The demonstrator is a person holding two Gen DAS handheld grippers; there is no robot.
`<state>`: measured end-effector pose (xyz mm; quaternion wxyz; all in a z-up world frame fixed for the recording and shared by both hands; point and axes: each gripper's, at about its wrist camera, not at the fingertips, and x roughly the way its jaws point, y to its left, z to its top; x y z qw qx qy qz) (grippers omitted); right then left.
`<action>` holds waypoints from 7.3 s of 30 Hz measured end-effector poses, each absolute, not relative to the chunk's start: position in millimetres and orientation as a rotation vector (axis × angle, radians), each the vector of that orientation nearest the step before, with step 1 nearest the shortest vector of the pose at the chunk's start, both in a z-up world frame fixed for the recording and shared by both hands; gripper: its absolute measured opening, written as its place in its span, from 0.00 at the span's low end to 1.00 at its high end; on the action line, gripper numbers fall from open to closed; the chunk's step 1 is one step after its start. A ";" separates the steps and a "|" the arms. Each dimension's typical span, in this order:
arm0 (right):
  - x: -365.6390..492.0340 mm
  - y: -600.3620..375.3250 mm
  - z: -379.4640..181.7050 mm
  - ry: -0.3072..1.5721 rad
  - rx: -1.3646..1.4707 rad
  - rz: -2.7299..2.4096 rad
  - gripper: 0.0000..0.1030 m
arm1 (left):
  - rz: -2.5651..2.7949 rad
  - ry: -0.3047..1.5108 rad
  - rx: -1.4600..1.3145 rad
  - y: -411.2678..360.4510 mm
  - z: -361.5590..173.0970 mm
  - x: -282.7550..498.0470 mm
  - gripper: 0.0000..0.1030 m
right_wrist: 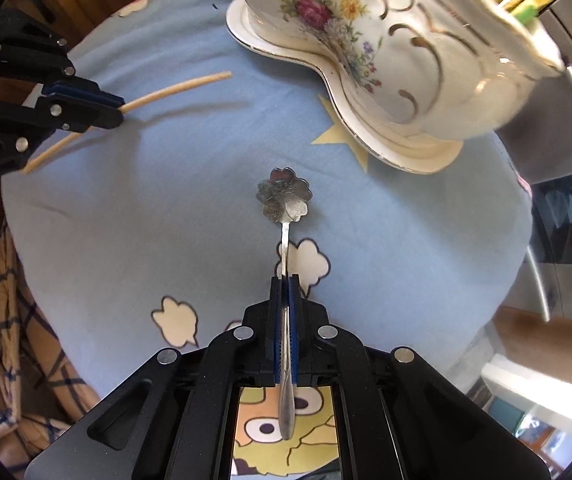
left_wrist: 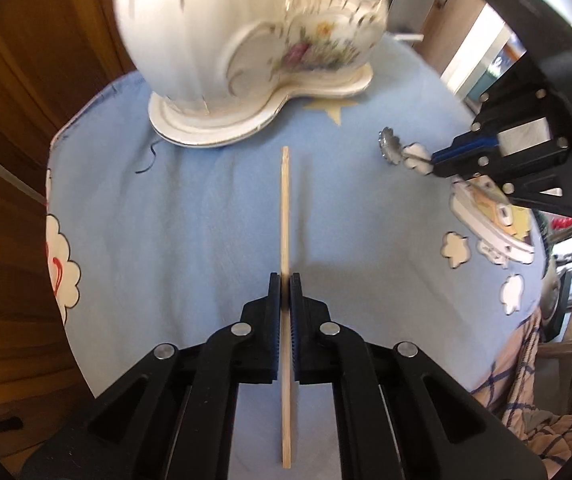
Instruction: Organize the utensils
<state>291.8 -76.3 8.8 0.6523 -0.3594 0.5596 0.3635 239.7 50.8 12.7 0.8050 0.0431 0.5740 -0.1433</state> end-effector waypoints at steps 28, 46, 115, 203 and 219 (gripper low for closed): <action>300.0 -186.2 142.9 0.715 -0.032 0.872 0.04 | -0.254 0.524 -0.157 88.8 175.1 231.9 0.04; 352.8 -150.6 181.4 0.477 0.094 0.830 0.04 | -0.168 0.264 -0.209 85.5 206.5 304.3 0.04; 254.6 -170.2 75.6 0.254 -0.041 0.634 0.84 | 0.003 0.156 -0.037 43.3 97.6 195.8 0.95; 221.9 -178.8 56.1 0.158 -0.017 0.606 0.95 | 0.076 0.185 -0.035 35.7 68.8 177.6 0.95; 221.4 -178.8 56.3 0.158 -0.018 0.609 0.95 | 0.077 0.191 -0.033 35.9 68.0 179.0 0.95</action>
